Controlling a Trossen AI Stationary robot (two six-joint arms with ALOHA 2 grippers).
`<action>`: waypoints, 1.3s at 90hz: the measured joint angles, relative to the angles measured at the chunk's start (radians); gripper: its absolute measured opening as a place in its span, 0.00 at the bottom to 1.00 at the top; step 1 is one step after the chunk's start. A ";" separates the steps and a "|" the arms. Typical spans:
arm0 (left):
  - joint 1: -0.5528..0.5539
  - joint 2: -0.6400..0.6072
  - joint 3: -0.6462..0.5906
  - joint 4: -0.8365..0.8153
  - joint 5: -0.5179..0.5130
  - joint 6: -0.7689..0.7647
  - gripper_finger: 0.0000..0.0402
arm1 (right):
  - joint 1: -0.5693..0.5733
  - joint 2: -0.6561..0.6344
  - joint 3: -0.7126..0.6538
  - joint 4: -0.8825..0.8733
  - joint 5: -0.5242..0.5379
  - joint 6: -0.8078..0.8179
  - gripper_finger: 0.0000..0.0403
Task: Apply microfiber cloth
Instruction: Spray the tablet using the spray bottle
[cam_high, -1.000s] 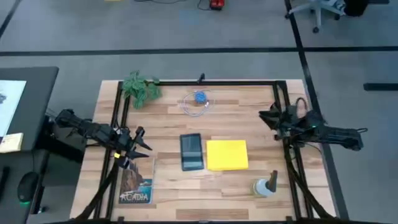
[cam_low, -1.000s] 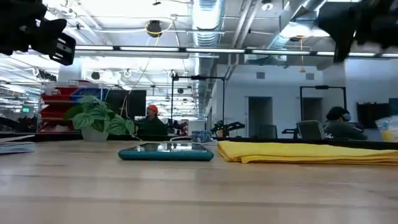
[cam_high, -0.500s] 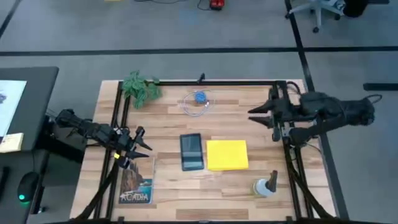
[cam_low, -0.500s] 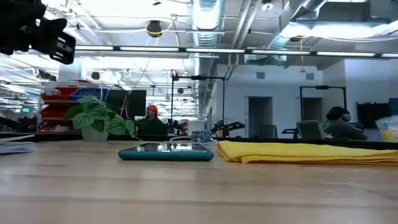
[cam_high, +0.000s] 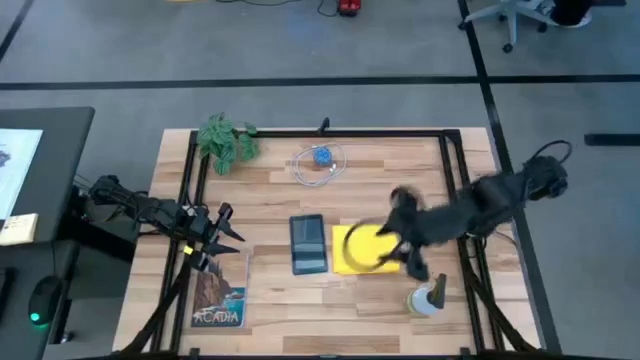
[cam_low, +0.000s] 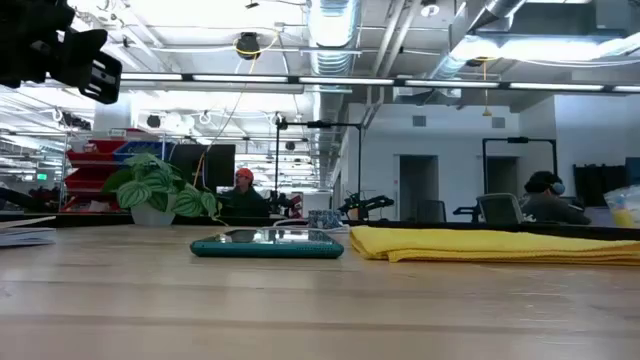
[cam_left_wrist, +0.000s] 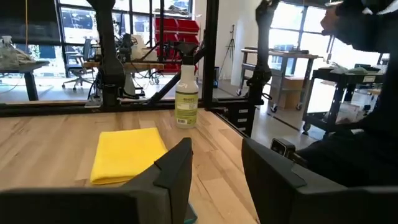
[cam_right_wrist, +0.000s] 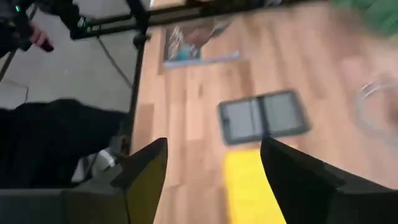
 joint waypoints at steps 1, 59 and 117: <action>0.000 0.000 0.000 0.000 0.000 -0.002 0.30 | 0.004 0.009 -0.001 -0.003 0.000 0.011 0.62; 0.002 0.036 0.004 -0.009 -0.095 -0.268 0.30 | -0.380 0.118 -0.463 0.465 -0.377 -0.038 0.62; 0.002 0.257 0.003 -0.010 -0.105 -0.252 0.30 | -0.724 0.476 -0.545 0.901 -0.645 0.018 0.62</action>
